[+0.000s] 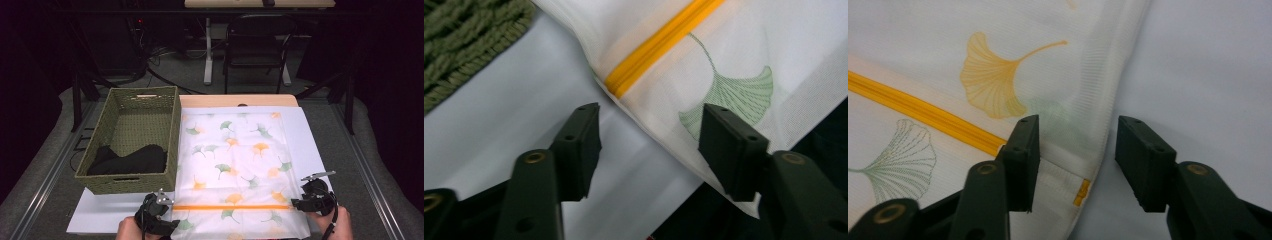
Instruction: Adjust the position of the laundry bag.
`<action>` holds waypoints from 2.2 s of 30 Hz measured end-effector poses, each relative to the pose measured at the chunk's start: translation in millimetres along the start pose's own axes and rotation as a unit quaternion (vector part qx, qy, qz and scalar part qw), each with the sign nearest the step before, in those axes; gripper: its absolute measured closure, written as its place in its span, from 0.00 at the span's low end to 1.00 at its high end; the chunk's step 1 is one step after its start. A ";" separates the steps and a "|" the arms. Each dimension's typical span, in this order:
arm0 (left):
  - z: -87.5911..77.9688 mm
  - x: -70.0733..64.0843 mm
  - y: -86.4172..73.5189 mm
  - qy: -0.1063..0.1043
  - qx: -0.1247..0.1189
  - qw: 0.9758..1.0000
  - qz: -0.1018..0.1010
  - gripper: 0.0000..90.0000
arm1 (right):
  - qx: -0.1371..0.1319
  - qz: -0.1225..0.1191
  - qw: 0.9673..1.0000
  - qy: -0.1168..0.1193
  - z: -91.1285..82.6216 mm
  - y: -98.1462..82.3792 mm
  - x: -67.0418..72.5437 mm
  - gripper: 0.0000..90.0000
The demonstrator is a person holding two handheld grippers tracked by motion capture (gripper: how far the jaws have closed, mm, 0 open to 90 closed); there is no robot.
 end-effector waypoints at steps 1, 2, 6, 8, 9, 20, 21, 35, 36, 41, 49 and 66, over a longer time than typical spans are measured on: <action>1.6 -1.4 -1.4 0.003 0.004 1.000 0.004 0.55 | 0.002 -0.001 1.000 0.001 0.5 0.4 2.1 0.68; 1.5 -1.7 -1.4 0.009 0.005 1.000 0.011 0.56 | 0.002 -0.002 1.000 0.001 1.0 0.6 2.8 0.70; 3.8 -5.9 -0.4 0.020 -0.017 1.000 0.017 0.67 | 0.003 -0.001 1.000 0.006 2.3 1.1 5.2 0.77; 4.7 -7.2 0.3 0.017 -0.022 0.999 0.020 0.73 | -0.001 0.003 1.000 0.009 2.5 1.3 4.9 0.80; 4.8 -7.1 0.9 0.019 -0.025 0.999 0.024 0.76 | -0.001 0.006 1.000 0.011 2.4 1.2 5.0 0.81; 6.5 -8.4 3.1 0.010 -0.032 0.999 0.029 0.96 | -0.006 -0.003 1.000 0.003 2.1 3.2 5.4 0.93; 6.8 -8.5 3.7 0.010 -0.034 0.999 0.023 0.97 | -0.005 -0.002 1.000 0.004 2.1 3.3 5.1 0.94; 14.1 -3.0 21.7 0.013 -0.049 0.998 0.020 0.97 | -0.008 0.001 1.000 -0.008 2.4 7.9 -3.2 0.96; 14.4 -2.4 22.6 0.014 -0.049 0.998 0.020 0.97 | -0.009 -0.003 1.000 -0.009 2.9 8.9 -4.6 0.96; 15.6 -1.0 25.9 0.023 -0.054 0.998 0.019 0.97 | -0.008 -0.007 1.000 -0.021 6.1 16.5 -8.1 0.96; 16.1 4.0 30.5 0.032 -0.062 0.997 0.015 0.97 | -0.012 -0.015 0.999 -0.029 11.4 26.8 -12.0 0.96; 18.9 7.7 36.5 0.041 -0.065 0.997 0.011 0.97 | -0.017 -0.026 0.999 -0.036 19.6 39.9 -17.6 0.97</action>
Point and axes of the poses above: each handheld gripper's, and its own axes: z roughly forward along the jaws, y roughly out of its top, x roughly to its left, the point moved 6 cm from there along z, roughly forward along the jaws, and after that the axes turned 9 degrees about -z, right-handed, at the moved point
